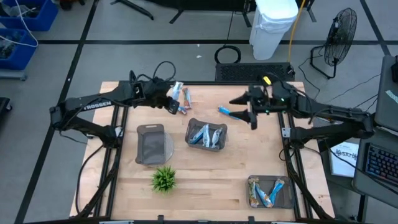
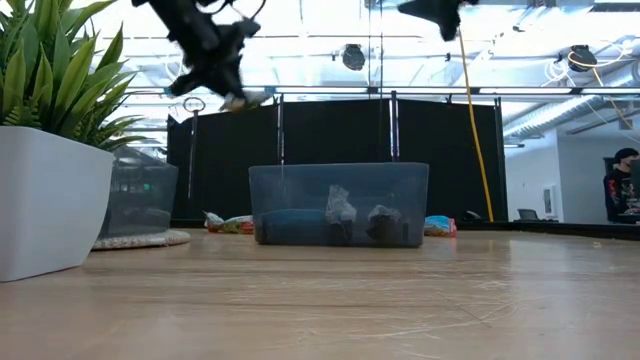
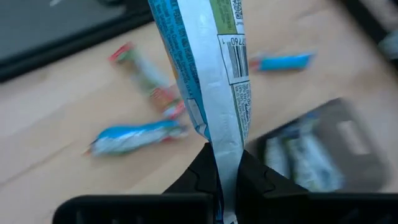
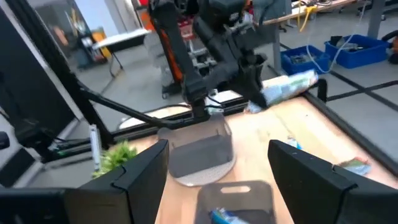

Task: Pick and place Granola Bars by type
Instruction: Put the orange granola bar into the bottom black bin

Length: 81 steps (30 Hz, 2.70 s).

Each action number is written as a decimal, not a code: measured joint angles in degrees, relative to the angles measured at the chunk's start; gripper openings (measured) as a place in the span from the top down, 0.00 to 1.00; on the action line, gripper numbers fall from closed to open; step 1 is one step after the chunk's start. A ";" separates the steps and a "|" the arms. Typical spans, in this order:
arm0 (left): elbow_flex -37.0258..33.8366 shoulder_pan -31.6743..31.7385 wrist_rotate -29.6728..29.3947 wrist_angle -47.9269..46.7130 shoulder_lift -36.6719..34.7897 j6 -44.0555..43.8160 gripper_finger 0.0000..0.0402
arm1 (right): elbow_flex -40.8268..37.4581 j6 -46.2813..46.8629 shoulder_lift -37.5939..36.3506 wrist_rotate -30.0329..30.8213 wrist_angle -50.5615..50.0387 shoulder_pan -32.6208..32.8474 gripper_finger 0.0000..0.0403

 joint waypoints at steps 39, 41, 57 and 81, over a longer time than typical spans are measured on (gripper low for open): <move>3.03 -22.63 -4.60 43.37 3.93 13.37 0.95 | -31.63 17.94 -15.47 -1.57 52.53 0.22 0.34; 2.87 -22.97 -3.56 44.25 4.28 13.63 0.95 | -31.61 18.19 -13.35 -2.42 55.11 0.33 0.34; 2.94 -23.31 -1.54 49.63 7.17 13.17 0.95 | -22.71 16.54 -0.97 -2.98 58.40 5.83 0.34; 2.92 -24.99 3.01 51.04 7.17 21.41 0.95 | -8.41 10.53 11.78 -8.85 48.87 5.84 0.34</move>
